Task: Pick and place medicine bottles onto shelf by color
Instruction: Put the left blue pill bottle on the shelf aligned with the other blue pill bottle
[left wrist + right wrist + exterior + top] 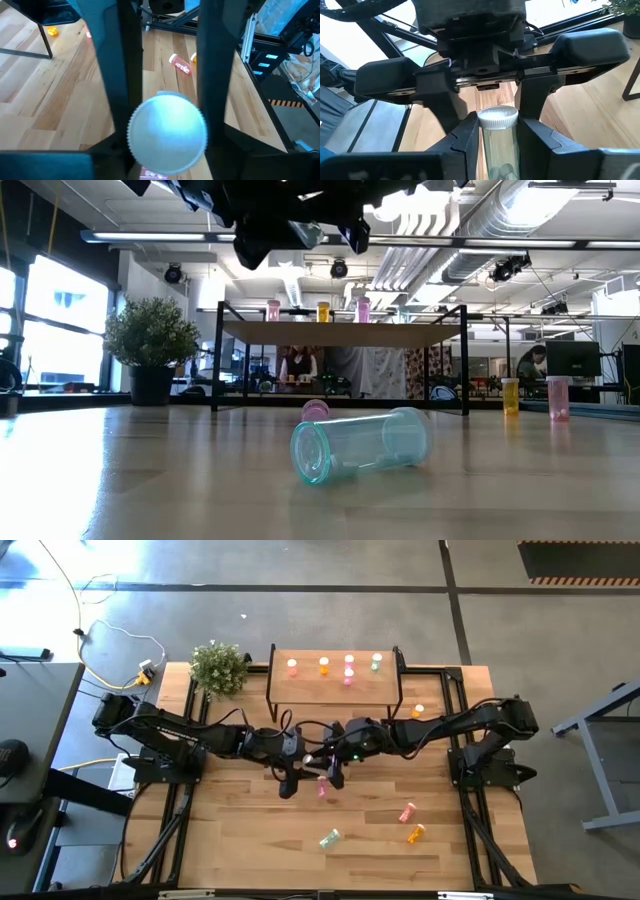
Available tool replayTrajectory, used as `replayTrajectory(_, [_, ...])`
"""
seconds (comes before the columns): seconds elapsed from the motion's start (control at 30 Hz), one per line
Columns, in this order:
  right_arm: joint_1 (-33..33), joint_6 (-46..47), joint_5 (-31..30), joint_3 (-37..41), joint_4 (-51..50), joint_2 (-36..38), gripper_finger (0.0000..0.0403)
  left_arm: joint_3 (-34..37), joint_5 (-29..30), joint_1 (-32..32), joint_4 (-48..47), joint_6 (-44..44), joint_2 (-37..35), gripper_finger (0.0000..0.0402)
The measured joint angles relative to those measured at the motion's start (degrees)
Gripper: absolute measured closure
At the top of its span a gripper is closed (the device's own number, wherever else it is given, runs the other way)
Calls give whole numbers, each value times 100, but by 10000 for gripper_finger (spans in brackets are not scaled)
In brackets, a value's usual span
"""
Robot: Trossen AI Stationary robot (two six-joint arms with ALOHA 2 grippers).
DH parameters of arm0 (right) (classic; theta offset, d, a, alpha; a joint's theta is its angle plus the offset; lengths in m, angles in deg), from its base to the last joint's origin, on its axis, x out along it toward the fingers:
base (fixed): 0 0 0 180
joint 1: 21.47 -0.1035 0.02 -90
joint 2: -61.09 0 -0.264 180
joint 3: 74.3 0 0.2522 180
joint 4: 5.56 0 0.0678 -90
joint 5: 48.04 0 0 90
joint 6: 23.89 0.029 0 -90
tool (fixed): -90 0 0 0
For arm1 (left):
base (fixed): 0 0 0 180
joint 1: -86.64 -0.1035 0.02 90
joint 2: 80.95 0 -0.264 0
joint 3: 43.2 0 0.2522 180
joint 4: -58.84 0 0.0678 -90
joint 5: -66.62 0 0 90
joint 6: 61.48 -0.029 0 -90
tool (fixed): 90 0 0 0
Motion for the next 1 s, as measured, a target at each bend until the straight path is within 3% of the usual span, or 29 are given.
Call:
replayTrajectory(0.27, [-2,77,-484,0,-532,293,302,-7,1,-97,-177,235,-116,160])
replayTrajectory(0.5, [1,52,-1092,0,-703,734,302,-9,2,-430,-536,282,-399,146])
replayTrajectory(0.7, [13,-353,-2253,0,-796,1240,302,-9,0,-671,-614,-33,-625,151])
replayTrajectory(1.0, [14,-1352,-4663,0,-807,2147,302,-9,-1,-924,-663,-486,-758,151])
